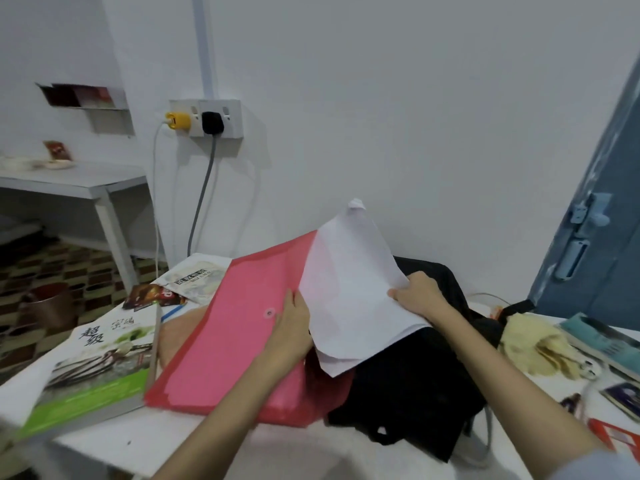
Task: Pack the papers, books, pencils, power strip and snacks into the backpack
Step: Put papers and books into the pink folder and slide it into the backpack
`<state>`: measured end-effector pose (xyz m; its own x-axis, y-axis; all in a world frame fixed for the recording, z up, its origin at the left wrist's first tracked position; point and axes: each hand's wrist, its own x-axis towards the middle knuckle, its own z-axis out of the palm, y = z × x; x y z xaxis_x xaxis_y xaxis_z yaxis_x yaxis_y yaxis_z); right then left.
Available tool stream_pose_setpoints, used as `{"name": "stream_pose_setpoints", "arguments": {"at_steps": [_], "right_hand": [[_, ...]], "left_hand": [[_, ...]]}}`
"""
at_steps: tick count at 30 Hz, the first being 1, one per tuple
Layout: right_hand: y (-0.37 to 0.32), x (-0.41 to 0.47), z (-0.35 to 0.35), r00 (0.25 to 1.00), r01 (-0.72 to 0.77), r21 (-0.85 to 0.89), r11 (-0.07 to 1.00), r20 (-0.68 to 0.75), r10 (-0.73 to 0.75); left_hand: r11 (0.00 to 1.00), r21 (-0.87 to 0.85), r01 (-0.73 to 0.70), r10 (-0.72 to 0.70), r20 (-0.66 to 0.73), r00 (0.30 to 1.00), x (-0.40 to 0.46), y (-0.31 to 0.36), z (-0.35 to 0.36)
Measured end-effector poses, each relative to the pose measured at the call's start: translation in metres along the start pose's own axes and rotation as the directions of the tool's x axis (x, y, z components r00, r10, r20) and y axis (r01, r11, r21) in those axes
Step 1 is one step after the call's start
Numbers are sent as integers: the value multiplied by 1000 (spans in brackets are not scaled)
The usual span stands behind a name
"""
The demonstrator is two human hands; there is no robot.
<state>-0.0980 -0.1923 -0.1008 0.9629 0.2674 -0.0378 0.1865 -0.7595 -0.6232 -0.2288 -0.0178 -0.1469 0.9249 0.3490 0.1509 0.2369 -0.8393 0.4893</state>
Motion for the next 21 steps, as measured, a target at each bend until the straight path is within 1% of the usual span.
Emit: {"name": "stream_pose_setpoints", "arguments": {"at_steps": [1, 4, 6, 10, 14, 16, 18, 21], "right_hand": [[-2, -2, 5, 1000, 0, -9, 1000, -8, 0], [-3, -6, 18, 1000, -2, -48, 999, -9, 1], [-3, -6, 24, 1000, -9, -35, 999, 4, 9], [-7, -6, 31, 1000, -15, -29, 999, -9, 14], [-8, -6, 33, 998, -32, -37, 999, -54, 30], [-9, -7, 35, 999, -35, -11, 999, -37, 34], [-13, -7, 39, 1000, 0, 16, 1000, 25, 0], [-21, -11, 43, 986, 133, 14, 991, 100, -134]], "left_hand": [[1000, -23, 10, -10, 13, 1000, 4, -5, -1], [990, -100, 103, -98, 54, 994, 14, -18, -6], [981, -126, 147, -139, 72, 988, 12, -15, -15], [980, -116, 163, -164, 7, 986, 5, -11, -22], [970, -129, 206, -204, 31, 978, 5, -10, -25], [973, -116, 197, -197, 10, 980, 6, -10, -26], [973, -116, 201, -202, -2, 979, 9, -10, -27], [963, -155, 219, -220, 14, 975, 13, -8, -27]]}}
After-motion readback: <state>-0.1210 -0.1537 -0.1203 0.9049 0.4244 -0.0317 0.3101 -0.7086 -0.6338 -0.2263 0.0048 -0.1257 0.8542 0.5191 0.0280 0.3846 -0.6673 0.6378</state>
